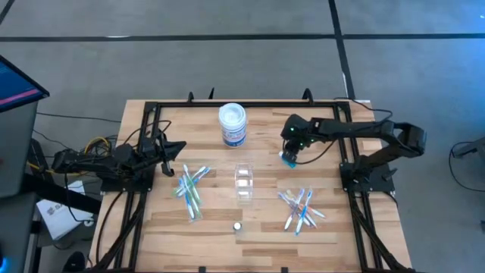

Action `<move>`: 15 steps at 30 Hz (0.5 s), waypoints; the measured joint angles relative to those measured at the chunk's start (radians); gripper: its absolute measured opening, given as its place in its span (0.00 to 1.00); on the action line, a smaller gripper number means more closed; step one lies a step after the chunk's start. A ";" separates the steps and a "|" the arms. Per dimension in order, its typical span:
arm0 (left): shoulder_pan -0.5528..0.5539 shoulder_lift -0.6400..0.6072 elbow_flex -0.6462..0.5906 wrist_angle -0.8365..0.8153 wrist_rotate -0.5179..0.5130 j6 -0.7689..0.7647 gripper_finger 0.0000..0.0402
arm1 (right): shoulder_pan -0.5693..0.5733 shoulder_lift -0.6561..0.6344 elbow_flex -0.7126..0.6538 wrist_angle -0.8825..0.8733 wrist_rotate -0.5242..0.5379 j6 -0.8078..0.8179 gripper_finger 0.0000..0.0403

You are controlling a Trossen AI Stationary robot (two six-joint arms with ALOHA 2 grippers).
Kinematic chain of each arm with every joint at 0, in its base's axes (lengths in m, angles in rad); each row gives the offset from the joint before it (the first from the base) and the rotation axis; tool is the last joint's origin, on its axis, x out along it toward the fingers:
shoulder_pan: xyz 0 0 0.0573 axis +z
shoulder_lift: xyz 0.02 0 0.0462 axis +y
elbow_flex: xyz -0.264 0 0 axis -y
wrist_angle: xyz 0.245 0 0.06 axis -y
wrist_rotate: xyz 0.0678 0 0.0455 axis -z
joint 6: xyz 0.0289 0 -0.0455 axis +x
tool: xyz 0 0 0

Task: Pick & Place toothbrushing station
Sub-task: Put the top blue mouthwash into the Transparent organizer

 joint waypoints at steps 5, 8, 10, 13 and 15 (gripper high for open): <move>0.000 0.000 0.000 0.002 -0.001 0.000 0.00 | 0.007 0.059 0.000 0.001 0.000 0.000 0.24; 0.000 0.000 0.000 0.003 -0.001 0.000 0.00 | 0.007 0.084 0.000 0.009 0.000 0.001 0.24; 0.000 0.000 0.000 0.008 -0.001 0.000 0.00 | 0.007 0.094 0.000 0.012 0.000 0.001 0.24; 0.000 0.000 0.000 0.008 -0.001 0.000 0.00 | 0.007 0.097 0.000 0.035 -0.001 0.001 0.24; 0.000 0.000 0.000 0.009 -0.001 0.000 0.00 | 0.006 0.089 0.000 0.032 -0.008 -0.005 0.24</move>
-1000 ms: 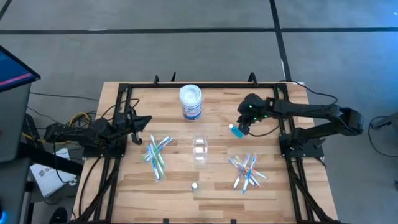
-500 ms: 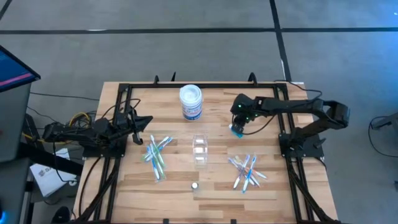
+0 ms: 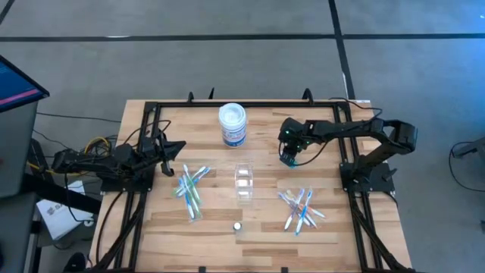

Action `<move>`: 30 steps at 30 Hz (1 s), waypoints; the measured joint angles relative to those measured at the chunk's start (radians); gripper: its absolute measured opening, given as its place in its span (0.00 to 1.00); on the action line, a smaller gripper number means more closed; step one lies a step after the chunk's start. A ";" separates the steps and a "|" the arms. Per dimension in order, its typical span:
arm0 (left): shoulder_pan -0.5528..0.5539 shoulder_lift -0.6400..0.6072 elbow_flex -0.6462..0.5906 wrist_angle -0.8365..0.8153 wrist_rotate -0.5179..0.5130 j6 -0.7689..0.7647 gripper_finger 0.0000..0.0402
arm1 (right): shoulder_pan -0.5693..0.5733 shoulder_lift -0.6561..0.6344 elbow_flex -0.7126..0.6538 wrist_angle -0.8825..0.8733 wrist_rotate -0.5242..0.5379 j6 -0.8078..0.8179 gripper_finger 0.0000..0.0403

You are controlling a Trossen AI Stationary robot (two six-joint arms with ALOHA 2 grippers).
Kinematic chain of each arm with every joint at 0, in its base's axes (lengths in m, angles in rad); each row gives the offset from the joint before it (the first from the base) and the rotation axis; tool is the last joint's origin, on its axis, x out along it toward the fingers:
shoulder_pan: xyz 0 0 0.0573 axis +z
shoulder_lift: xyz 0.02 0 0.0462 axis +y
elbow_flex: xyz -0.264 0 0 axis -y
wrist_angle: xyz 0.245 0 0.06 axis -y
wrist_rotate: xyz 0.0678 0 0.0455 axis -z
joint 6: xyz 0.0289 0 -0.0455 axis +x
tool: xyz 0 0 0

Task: Pick & Place toothbrushing station
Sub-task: Put the top blue mouthwash into the Transparent organizer

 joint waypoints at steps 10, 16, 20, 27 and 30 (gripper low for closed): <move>0.000 0.000 0.000 0.002 0.000 0.000 0.00 | 0.000 -0.001 0.000 0.019 -0.043 -0.018 0.31; 0.000 0.000 0.000 0.002 0.000 0.000 0.00 | 0.001 -0.001 0.000 0.022 -0.043 -0.019 0.41; 0.000 0.000 0.000 0.002 0.000 0.000 0.00 | 0.001 -0.001 0.000 0.027 -0.042 -0.019 0.43; 0.000 0.000 0.000 0.002 0.000 0.000 0.00 | 0.006 0.017 -0.001 0.034 -0.041 -0.013 0.41; 0.000 0.000 0.000 0.001 0.000 0.000 0.00 | 0.006 0.016 0.000 0.046 -0.041 -0.013 0.39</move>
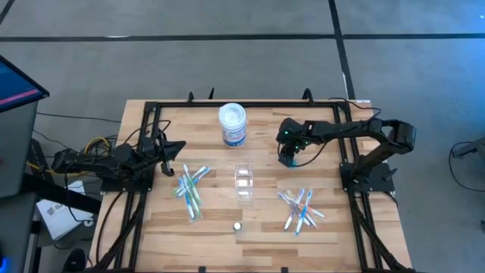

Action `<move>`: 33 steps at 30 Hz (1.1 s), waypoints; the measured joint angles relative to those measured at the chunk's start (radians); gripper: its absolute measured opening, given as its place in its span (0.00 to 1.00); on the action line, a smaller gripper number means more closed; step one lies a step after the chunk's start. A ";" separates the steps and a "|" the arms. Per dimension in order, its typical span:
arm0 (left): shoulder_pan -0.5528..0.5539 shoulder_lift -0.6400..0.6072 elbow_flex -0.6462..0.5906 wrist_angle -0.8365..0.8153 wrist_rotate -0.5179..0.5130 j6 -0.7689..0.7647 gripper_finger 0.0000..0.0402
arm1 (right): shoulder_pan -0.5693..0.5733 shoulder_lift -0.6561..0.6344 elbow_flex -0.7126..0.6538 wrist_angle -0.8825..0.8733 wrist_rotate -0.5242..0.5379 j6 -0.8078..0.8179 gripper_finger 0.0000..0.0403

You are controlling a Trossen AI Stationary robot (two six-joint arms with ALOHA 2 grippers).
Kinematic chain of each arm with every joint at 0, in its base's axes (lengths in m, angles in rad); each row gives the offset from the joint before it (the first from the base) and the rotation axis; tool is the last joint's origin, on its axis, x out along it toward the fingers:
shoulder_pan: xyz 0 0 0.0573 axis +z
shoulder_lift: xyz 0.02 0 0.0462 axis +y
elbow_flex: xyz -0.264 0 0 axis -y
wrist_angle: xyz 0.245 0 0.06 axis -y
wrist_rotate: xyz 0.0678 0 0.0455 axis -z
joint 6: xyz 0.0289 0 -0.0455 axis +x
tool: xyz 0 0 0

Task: Pick & Place toothbrushing station
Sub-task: Put the top blue mouthwash into the Transparent organizer

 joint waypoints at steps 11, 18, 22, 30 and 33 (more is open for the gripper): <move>0.000 0.000 0.000 0.000 0.000 0.000 0.00 | 0.000 0.039 -0.001 0.000 0.001 0.003 0.36; 0.000 0.001 0.000 0.000 0.000 0.000 0.00 | 0.000 0.135 0.023 0.014 0.001 -0.005 0.35; 0.000 0.001 0.000 0.000 0.000 0.000 0.00 | 0.000 0.156 0.049 -0.002 0.001 -0.005 0.35; 0.000 0.001 0.000 0.000 0.000 0.000 0.00 | 0.001 0.159 0.085 -0.076 0.001 -0.085 0.33; 0.000 0.001 0.000 0.000 0.000 0.000 0.00 | 0.002 0.156 0.084 -0.085 0.001 -0.100 0.33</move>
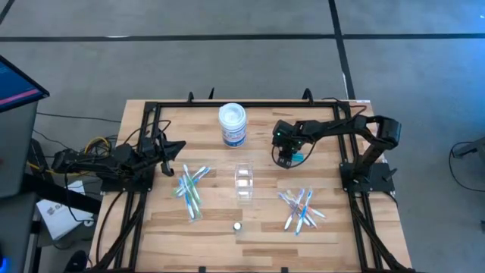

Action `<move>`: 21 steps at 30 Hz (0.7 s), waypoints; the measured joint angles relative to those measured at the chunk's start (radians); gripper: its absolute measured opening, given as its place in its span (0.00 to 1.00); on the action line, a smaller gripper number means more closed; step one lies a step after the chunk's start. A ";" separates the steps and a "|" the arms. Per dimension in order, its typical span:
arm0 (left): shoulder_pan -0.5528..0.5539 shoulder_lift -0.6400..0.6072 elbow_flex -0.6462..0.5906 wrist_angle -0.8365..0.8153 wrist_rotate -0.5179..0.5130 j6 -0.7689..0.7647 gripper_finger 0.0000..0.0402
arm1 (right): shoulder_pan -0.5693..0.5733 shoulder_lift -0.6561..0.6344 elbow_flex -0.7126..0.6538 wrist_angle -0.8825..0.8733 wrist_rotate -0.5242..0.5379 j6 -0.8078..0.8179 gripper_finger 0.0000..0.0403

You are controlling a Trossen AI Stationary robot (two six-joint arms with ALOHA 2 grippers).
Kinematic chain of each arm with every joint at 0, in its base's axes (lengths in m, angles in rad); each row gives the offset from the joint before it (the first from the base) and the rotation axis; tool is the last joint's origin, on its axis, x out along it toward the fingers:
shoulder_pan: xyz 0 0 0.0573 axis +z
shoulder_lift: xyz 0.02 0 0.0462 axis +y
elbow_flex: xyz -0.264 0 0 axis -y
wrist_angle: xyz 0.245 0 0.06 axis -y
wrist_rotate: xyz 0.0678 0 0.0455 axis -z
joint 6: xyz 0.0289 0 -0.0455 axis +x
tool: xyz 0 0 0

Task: Pick & Place toothbrushing station
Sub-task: Put the top blue mouthwash into the Transparent organizer

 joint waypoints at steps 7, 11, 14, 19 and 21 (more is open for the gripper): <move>0.000 0.000 0.000 0.000 0.000 0.000 0.00 | 0.020 -0.001 0.002 -0.037 0.005 -0.060 0.34; 0.000 0.000 0.000 0.000 0.000 0.000 0.00 | 0.028 -0.001 0.002 -0.042 0.008 -0.066 0.33; 0.000 0.000 0.000 0.000 0.000 0.000 0.00 | 0.028 -0.001 0.002 -0.048 0.008 -0.085 0.32; 0.000 0.000 0.000 0.000 0.000 0.000 0.00 | 0.029 -0.002 0.002 -0.052 0.017 -0.111 0.28; 0.000 0.000 0.000 0.000 0.000 0.000 0.00 | 0.031 -0.002 0.002 -0.053 0.030 -0.115 0.27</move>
